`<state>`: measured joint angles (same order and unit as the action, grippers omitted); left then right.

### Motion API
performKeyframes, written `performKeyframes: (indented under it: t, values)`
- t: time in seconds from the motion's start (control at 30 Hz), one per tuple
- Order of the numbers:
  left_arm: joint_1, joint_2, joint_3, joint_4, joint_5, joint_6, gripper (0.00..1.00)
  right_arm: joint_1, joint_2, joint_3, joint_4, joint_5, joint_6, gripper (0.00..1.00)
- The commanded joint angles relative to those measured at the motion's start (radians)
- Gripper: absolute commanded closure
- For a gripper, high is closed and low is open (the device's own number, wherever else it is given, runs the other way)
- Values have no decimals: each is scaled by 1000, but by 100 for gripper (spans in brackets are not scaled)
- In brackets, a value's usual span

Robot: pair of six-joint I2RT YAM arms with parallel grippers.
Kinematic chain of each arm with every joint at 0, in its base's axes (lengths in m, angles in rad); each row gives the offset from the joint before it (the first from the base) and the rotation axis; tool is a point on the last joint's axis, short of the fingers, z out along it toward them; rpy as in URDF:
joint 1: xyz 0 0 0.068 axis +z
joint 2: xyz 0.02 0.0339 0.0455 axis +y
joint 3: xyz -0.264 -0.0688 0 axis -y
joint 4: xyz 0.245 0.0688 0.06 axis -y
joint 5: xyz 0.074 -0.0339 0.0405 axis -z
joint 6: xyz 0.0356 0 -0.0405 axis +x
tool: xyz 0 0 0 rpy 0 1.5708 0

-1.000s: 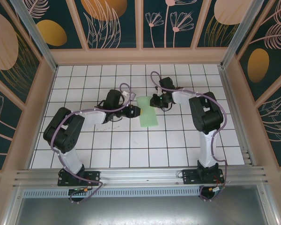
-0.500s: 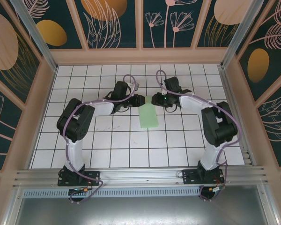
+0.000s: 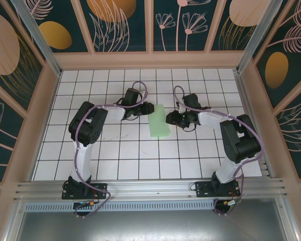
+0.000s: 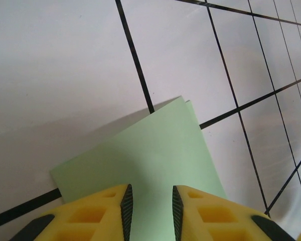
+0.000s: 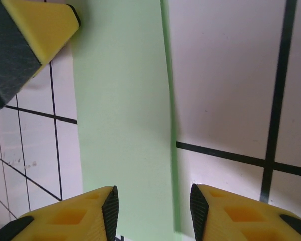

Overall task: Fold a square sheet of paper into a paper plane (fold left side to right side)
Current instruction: Fold the triangle a second time at the center of the table.

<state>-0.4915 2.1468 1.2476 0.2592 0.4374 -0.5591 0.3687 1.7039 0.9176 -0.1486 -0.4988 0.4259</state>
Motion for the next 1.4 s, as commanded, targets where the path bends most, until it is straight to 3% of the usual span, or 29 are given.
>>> performKeyframes:
  t: [0.0,0.37,1.03,1.23,1.37]
  values:
    - [4,18,8,0,20,0,69,-28,-37,-21,52,-78,26,53]
    - [4,5,-45,57,56,5,70,-54,17,-37,45,-187,73,54]
    - [4,4,-36,47,55,16,69,19,111,16,-51,-101,75,54]
    - [4,5,-31,48,62,17,70,35,118,17,16,-183,111,55]
    - [5,-9,-30,55,80,20,69,34,98,42,10,-163,116,57]
